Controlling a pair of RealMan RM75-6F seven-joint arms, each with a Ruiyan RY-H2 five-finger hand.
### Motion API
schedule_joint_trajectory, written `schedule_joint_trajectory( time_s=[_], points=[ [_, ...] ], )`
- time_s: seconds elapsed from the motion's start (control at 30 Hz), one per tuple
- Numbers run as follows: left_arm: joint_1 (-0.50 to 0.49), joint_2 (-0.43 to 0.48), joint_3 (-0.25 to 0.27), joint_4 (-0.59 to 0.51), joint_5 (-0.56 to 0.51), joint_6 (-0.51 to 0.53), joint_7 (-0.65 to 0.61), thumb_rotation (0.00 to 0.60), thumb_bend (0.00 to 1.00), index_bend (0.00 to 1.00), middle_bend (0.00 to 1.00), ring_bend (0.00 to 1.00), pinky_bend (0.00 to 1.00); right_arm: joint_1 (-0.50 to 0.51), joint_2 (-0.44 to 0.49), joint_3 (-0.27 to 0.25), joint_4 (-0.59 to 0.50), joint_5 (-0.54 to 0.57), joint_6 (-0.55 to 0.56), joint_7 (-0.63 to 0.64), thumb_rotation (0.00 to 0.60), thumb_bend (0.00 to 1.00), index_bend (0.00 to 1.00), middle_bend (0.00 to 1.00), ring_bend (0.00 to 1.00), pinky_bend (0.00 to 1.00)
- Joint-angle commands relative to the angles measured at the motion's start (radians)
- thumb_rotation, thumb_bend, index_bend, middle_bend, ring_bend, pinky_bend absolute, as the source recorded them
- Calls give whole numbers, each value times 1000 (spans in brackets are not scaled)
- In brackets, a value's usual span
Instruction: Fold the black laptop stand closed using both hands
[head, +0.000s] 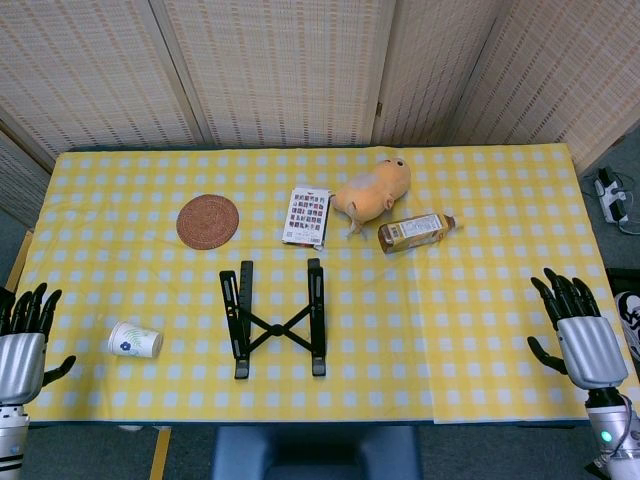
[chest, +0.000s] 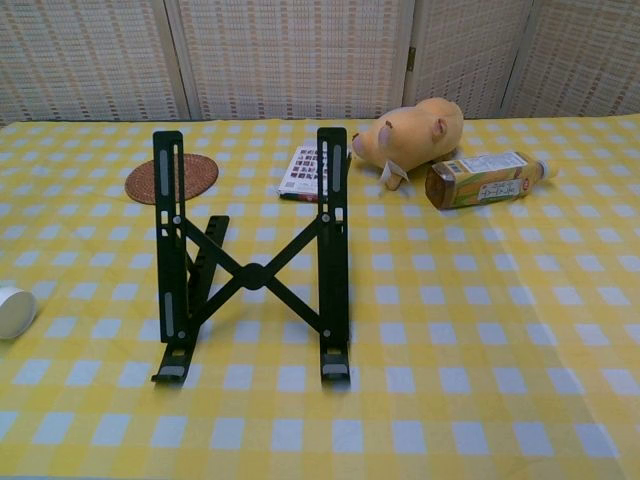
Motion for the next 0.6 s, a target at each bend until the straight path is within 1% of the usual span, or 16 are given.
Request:
schedule_joint_trajectory(
  time_s=[0.03, 0.23, 0.37, 0.47, 0.6],
  points=[
    [-4, 5, 4, -12, -19, -23, 10, 600, 189, 37, 30, 4, 0, 9, 0, -3, -3, -1, -15, 2, 600, 337, 0, 0, 0, 0],
    [-8, 8, 11, -15, -10, -34, -22, 600, 189, 40, 41, 8, 0, 26, 0, -10, -11, -11, -43, 16, 600, 337, 0, 0, 0, 0],
    [-16, 15, 13, -21, 9, -43, -72, 600, 192, 42, 53, 11, 0, 42, 1, -18, -19, -35, -61, 51, 600, 335, 0, 0, 0, 0],
    [-34, 27, 15, -34, 22, -78, -144, 600, 193, 44, 64, 22, 1, 58, 5, -24, -22, -55, -80, 93, 600, 335, 0, 0, 3, 0],
    [-81, 52, 13, -55, 48, -154, -265, 600, 208, 53, 92, 46, 28, 79, 11, -28, -22, -82, -95, 134, 600, 335, 0, 0, 17, 0]
  ],
)
